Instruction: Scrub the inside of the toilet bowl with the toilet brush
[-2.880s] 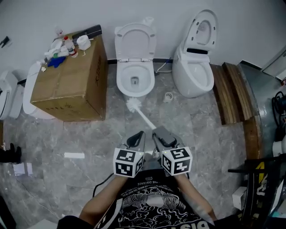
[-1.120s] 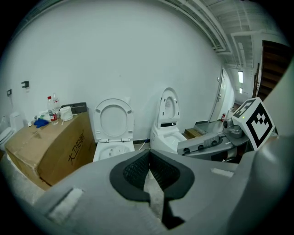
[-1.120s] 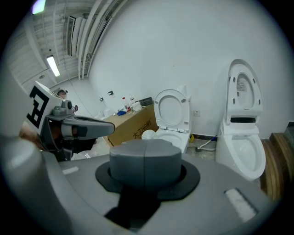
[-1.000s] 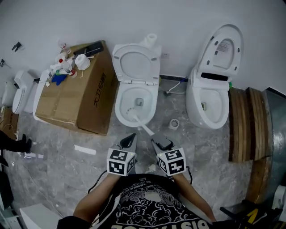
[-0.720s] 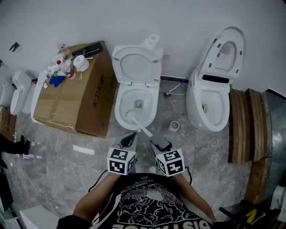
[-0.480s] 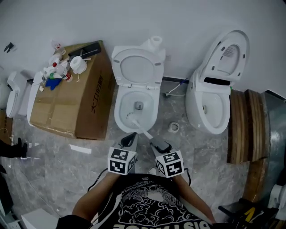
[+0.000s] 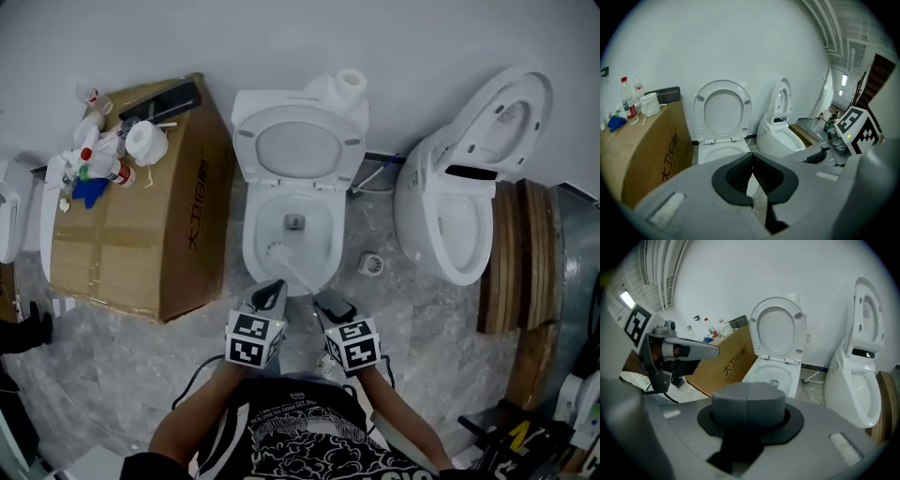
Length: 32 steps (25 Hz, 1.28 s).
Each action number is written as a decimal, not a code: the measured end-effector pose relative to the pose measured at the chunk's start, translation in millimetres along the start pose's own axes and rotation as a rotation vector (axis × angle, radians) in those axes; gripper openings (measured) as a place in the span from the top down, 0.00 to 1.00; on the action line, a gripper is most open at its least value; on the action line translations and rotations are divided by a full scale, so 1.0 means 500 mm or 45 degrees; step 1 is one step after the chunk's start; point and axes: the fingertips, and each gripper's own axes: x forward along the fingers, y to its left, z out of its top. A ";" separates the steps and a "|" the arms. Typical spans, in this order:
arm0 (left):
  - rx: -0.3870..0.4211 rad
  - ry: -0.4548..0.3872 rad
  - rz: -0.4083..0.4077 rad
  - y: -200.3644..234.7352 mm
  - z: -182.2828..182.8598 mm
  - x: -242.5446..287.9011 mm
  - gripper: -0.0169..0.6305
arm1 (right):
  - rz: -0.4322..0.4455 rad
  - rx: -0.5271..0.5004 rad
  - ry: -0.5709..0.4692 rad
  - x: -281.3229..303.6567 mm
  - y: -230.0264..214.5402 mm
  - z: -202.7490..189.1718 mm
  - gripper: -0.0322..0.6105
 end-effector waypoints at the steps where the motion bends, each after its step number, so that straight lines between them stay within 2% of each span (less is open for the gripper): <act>1: -0.003 0.014 -0.005 0.019 -0.001 0.011 0.97 | -0.007 -0.004 0.020 0.022 -0.003 0.001 0.72; 6: -0.025 0.062 -0.006 0.109 -0.002 0.071 0.97 | -0.016 -0.040 0.155 0.119 -0.019 -0.011 0.72; 14: -0.031 0.122 -0.051 0.196 -0.008 0.163 0.97 | -0.005 0.068 0.321 0.204 -0.017 -0.045 0.72; 26: -0.006 0.194 -0.151 0.208 -0.011 0.230 0.97 | -0.124 0.173 0.452 0.216 -0.078 -0.101 0.72; 32: -0.003 0.197 -0.168 0.218 -0.003 0.246 0.97 | -0.229 0.201 0.447 0.204 -0.138 -0.090 0.72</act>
